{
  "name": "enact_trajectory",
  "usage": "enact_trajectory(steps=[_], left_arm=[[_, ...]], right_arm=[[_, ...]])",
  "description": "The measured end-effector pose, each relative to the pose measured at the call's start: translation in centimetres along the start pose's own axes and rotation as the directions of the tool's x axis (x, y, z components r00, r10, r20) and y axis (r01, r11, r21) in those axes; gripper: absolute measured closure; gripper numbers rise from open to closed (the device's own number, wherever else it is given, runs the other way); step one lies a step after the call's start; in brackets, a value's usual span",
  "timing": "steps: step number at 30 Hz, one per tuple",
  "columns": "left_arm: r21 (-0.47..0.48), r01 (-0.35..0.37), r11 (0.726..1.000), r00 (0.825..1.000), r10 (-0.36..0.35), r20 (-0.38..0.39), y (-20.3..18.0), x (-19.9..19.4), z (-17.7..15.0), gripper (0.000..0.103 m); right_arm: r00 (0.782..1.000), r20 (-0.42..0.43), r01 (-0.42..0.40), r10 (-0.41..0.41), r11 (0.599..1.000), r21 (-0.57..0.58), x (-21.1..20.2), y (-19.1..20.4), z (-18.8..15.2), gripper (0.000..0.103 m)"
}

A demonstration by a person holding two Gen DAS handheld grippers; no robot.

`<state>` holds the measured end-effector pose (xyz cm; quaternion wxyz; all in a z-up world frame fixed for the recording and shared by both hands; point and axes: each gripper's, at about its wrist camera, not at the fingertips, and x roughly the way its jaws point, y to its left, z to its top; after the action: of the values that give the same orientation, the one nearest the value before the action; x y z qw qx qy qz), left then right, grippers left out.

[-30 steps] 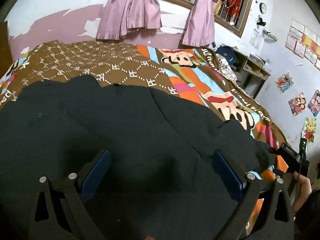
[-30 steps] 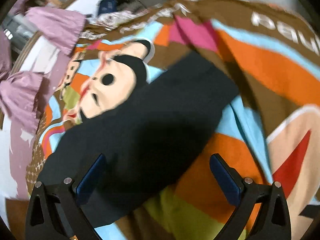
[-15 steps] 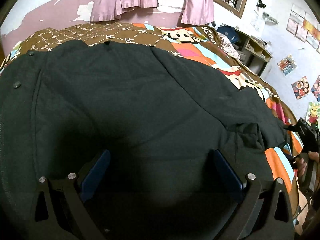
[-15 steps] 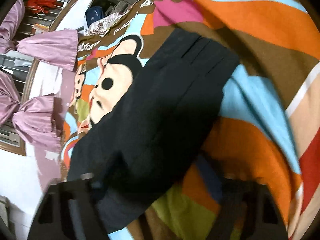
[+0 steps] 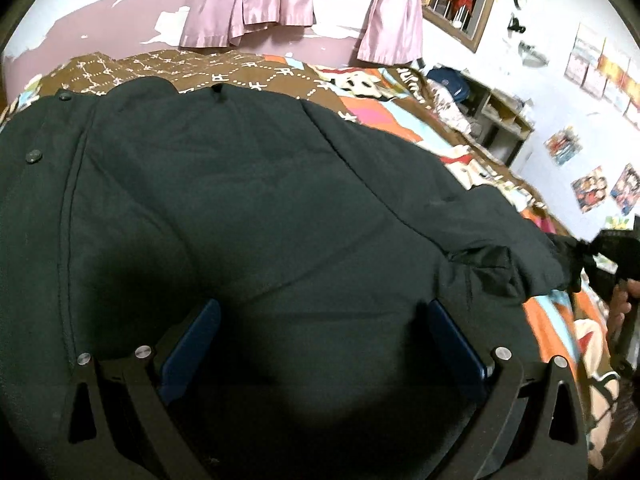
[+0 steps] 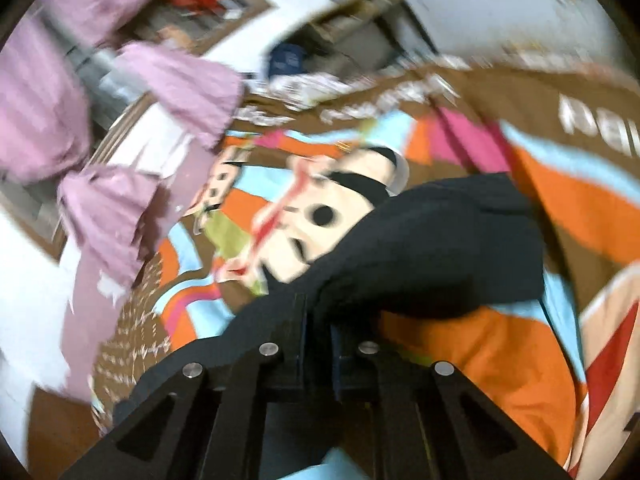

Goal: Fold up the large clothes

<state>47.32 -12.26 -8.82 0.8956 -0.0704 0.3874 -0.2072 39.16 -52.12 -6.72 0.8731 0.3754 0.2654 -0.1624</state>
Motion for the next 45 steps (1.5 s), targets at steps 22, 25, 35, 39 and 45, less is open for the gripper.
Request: enact_trajectory(steps=[22, 25, 35, 39, 45], left_arm=[[-0.389, 0.238, 0.89, 0.962, -0.163, 0.217, 16.3, -24.6, -0.5, 0.002], [-0.369, 0.251, 0.895, 0.96, -0.181, 0.215, 16.4, -25.1, -1.7, 0.002], [-0.194, 0.059, 0.979, 0.996, -0.045, 0.075, 13.0, -20.3, -0.1, 0.002], [-0.142, 0.004, 0.99, 1.0, -0.008, -0.025, 12.8, -16.2, 0.5, 0.003], [-0.07, -0.03, 0.997, 0.992, 0.021, -0.126, 12.0, -12.0, -0.2, 0.022]], right_arm=[[0.959, -0.281, -0.281, 0.041, -0.013, -0.96, -1.9, 21.7, -36.3, 0.089], [0.974, -0.2, -0.193, 0.107, -0.074, -0.978, -2.7, 20.1, -37.9, 0.083], [0.937, -0.313, -0.337, 0.152, 0.172, -0.926, -2.7, 17.6, -32.9, 0.018], [0.928, -0.343, -0.37, 0.145, 0.252, -0.894, -2.4, 16.8, -31.8, 0.006], [0.923, -0.354, -0.383, 0.151, 0.28, -0.88, -3.0, 15.9, -31.7, 0.0]])
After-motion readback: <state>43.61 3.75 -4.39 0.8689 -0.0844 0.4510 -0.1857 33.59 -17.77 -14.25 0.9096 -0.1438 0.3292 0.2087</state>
